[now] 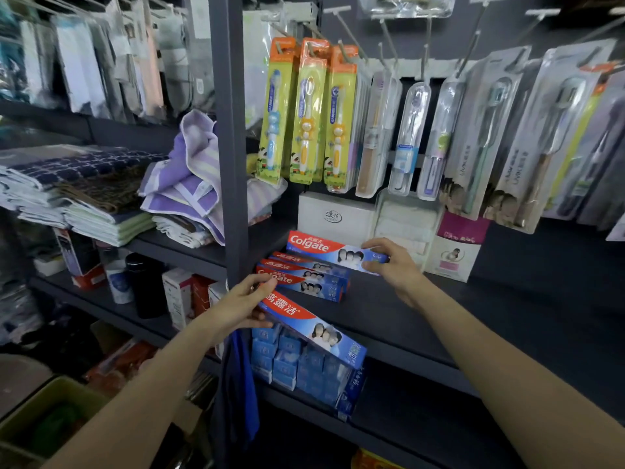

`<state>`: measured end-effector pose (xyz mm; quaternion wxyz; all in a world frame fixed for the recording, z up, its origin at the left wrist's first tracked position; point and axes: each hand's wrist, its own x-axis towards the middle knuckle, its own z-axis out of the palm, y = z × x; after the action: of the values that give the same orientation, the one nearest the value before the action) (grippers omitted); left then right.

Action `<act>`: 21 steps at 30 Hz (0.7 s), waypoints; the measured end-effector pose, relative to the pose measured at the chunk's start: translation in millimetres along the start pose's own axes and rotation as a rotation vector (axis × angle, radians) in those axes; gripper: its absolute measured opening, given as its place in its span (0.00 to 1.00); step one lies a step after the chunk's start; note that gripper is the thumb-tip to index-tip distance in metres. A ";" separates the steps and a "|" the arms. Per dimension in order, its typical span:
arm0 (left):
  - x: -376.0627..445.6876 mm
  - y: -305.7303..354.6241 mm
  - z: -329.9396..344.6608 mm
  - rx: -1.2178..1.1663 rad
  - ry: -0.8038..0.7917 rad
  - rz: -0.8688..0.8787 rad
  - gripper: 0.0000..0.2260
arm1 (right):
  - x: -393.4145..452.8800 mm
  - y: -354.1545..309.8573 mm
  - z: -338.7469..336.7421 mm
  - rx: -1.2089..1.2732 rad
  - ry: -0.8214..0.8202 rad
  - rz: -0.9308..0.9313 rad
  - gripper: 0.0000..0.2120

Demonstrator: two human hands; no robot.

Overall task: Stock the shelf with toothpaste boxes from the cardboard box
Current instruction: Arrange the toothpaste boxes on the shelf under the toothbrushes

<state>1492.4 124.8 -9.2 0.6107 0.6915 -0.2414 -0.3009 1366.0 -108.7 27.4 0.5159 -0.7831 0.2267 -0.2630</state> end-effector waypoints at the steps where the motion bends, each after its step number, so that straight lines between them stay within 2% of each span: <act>1: 0.5 -2.3 -1.0 -0.004 0.006 -0.002 0.16 | 5.1 4.3 6.6 0.003 0.023 -0.014 0.14; 5: 2.5 -5.5 -0.2 -0.015 0.041 0.014 0.14 | 28.1 17.2 30.6 -0.069 0.041 -0.077 0.14; 15: 15.7 -11.5 6.1 -0.031 0.049 0.028 0.14 | 69.4 41.7 44.1 -0.146 -0.065 0.040 0.15; 21: 16.8 -14.5 9.9 -0.053 0.074 0.044 0.14 | 73.6 38.5 35.2 -0.182 -0.121 0.045 0.14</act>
<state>1496.7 108.1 -26.3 0.6436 0.6804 -0.2259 -0.2681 1441.4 -144.6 -6.8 0.4613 -0.8358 0.2358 -0.1818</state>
